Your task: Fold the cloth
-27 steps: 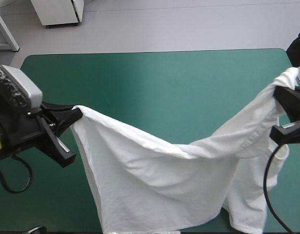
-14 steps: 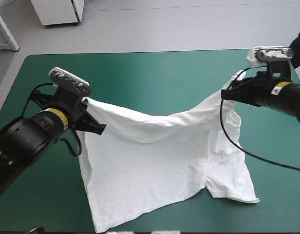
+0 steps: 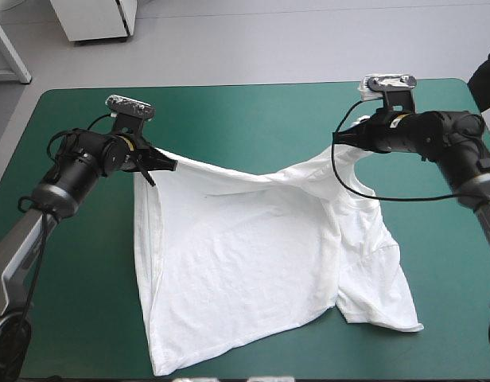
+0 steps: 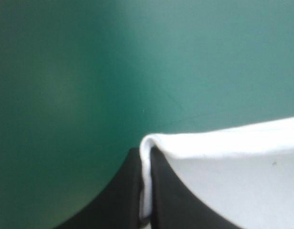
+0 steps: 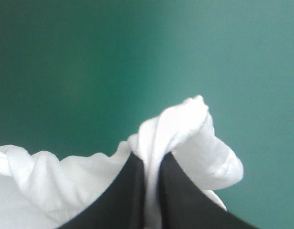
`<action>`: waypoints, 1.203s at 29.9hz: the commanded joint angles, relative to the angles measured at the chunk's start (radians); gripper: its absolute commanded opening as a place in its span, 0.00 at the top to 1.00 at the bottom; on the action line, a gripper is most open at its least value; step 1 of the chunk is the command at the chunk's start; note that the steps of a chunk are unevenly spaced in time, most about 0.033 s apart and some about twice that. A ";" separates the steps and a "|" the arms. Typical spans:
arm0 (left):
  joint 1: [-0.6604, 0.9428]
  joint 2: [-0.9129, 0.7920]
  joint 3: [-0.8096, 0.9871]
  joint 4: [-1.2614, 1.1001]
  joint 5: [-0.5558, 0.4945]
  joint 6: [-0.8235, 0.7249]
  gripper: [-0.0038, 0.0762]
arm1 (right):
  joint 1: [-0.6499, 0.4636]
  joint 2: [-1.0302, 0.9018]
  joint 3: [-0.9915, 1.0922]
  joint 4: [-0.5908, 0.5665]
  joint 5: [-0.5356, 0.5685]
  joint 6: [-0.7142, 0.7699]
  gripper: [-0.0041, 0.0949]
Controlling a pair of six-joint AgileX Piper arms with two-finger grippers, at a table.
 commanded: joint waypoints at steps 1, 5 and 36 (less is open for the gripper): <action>0.027 0.035 -0.025 -0.017 -0.084 0.015 0.96 | 0.001 0.048 -0.068 0.011 -0.069 -0.022 0.98; 0.031 0.100 -0.025 -0.017 -0.132 0.015 0.96 | 0.001 0.158 -0.129 0.026 -0.065 -0.068 0.96; 0.101 -0.099 -0.255 -0.071 0.293 0.157 0.40 | -0.041 -0.055 -0.275 -0.128 0.253 -0.124 0.30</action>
